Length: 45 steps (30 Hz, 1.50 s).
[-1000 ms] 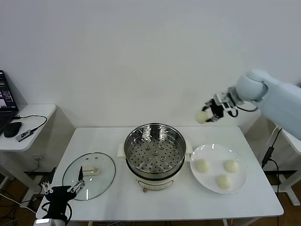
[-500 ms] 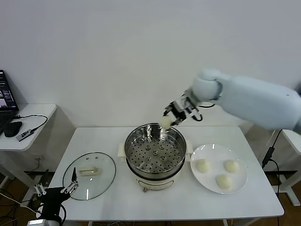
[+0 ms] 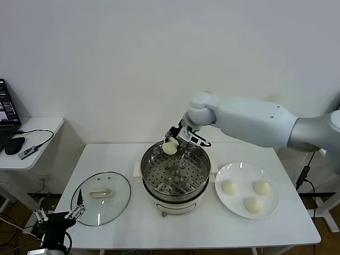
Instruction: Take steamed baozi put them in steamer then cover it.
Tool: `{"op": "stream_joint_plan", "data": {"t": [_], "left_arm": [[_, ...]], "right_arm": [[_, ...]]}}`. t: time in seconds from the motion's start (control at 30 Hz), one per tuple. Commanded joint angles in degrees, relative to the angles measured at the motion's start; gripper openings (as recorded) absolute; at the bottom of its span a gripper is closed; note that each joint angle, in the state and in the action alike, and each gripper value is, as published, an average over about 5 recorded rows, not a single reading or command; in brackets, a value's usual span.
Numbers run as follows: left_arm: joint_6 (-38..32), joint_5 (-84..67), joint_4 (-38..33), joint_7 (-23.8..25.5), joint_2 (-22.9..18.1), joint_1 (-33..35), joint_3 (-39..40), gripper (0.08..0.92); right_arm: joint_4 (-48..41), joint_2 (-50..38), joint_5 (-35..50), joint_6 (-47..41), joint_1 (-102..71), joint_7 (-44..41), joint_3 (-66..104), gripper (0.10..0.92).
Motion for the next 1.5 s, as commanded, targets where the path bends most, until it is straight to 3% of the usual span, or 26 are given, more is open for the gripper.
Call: {"op": "stream_joint_plan", "data": {"t": [0.03,0.4,0.6,0.73,0.83,1.07,1.27,1.5], "left_arm": [[0.18,-0.03,0.11,0.01,-0.02,-0.15,-0.4,0.823],[0.4,-0.07,0.31,0.02,0.21,-0.42,-0.44,0.823],[0.5,-0.06,-0.09,-0.04,0.03,-0.14,-0.42,0.823],[0.53,-0.05,-0.46,-0.06,0.02,0.08,-0.37,0.823],[0.58,-0.07,-0.82,-0.06,0.12,0.17,-0.28,0.823],[0.82,-0.74,-2.22,0.14,1.1,0.8,-0.46,0.823],[1.24,-0.49,-3.03,1.45,2.3,0.45,0.32,0.823],[1.56,-0.55,-3.58,1.93,3.52,0.04,0.87,0.823]], "right_arm": [[-5.79,3.5,-10.36,7.84,-5.04,1.71,-0.08,0.526],[-9.37,4.48,-13.4,10.27,-8.02,2.94,1.48,0.531],[-9.1,4.1,-13.16,10.64,-7.06,3.64,1.8,0.66],[-6.03,2.3,-8.07,9.11,-2.74,2.76,1.46,0.772],[-0.72,-0.86,1.32,2.73,2.65,-0.57,-0.17,0.814],[15.15,-14.46,21.6,-18.58,12.0,-7.47,-2.46,0.823],[25.0,-27.79,24.52,-30.97,14.42,-9.19,-2.19,0.823],[31.68,-42.43,22.63,-37.75,11.03,-9.16,-1.95,0.823]]}}
